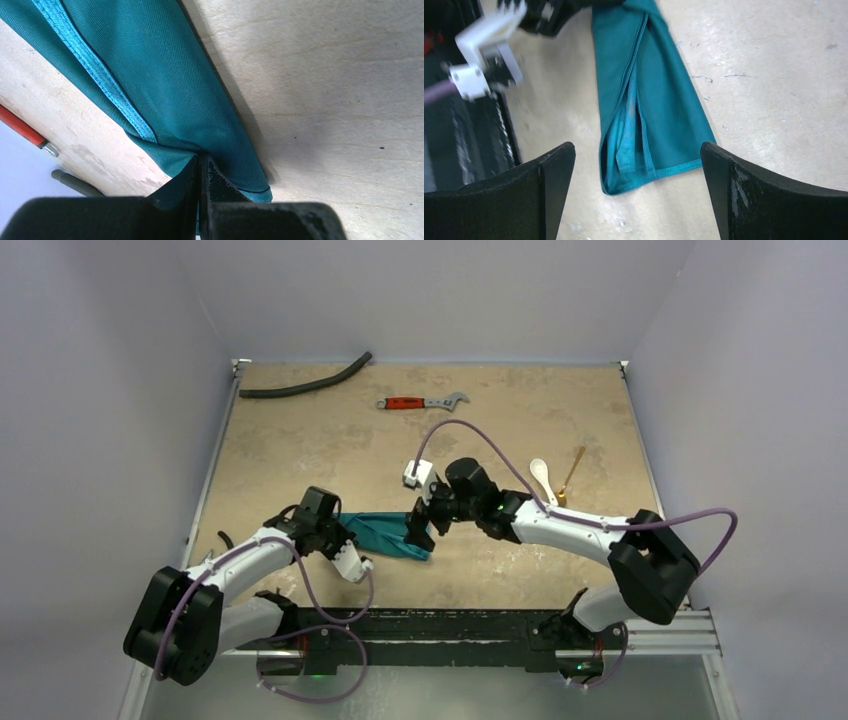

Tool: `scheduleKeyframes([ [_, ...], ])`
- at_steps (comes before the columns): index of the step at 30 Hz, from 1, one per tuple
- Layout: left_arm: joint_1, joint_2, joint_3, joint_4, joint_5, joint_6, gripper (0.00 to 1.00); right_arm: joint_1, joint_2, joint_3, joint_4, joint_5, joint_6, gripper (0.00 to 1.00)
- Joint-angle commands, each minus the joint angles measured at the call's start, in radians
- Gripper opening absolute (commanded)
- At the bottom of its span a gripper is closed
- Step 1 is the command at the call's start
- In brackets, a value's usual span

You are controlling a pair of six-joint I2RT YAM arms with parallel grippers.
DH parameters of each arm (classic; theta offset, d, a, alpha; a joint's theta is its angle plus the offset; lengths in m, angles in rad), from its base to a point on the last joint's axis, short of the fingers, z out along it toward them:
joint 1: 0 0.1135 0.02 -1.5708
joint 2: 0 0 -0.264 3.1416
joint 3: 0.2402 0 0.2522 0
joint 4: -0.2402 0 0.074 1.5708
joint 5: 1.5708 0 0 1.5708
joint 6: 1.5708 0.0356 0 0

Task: Fold the napkin into a case and place the utensils inside
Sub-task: Fold the smaller rectangle-folded napkin at the center of the board.

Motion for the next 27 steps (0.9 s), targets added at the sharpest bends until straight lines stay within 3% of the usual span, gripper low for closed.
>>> scheduleKeyframes([
  [1, 0.017, 0.014, -0.062, -0.159, -0.009, 0.05, 0.0, 0.022, -0.026, -0.01, -0.083, 0.018, -0.343, 0.99],
  [6, 0.016, 0.006, -0.058, -0.165, -0.004, 0.044, 0.0, 0.029, -0.042, -0.031, -0.076, -0.131, -0.478, 0.98],
  [12, 0.017, 0.0, -0.055, -0.165, 0.006, 0.041, 0.0, 0.11, 0.114, 0.013, -0.112, -0.088, -0.552, 0.98],
  [20, 0.016, -0.004, -0.056, -0.168, 0.013, 0.039, 0.0, 0.13, 0.18, 0.015, -0.025, -0.01, -0.539, 0.96],
  [24, 0.017, -0.007, -0.054, -0.167, 0.014, 0.031, 0.0, 0.132, 0.197, 0.022, 0.008, 0.005, -0.522, 0.76],
  [25, 0.017, -0.007, -0.052, -0.167, 0.015, 0.027, 0.0, 0.131, 0.207, 0.028, 0.003, -0.001, -0.521, 0.65],
  [27, 0.016, -0.007, -0.048, -0.167, 0.017, 0.017, 0.0, 0.132, 0.237, 0.053, -0.027, -0.017, -0.52, 0.35],
])
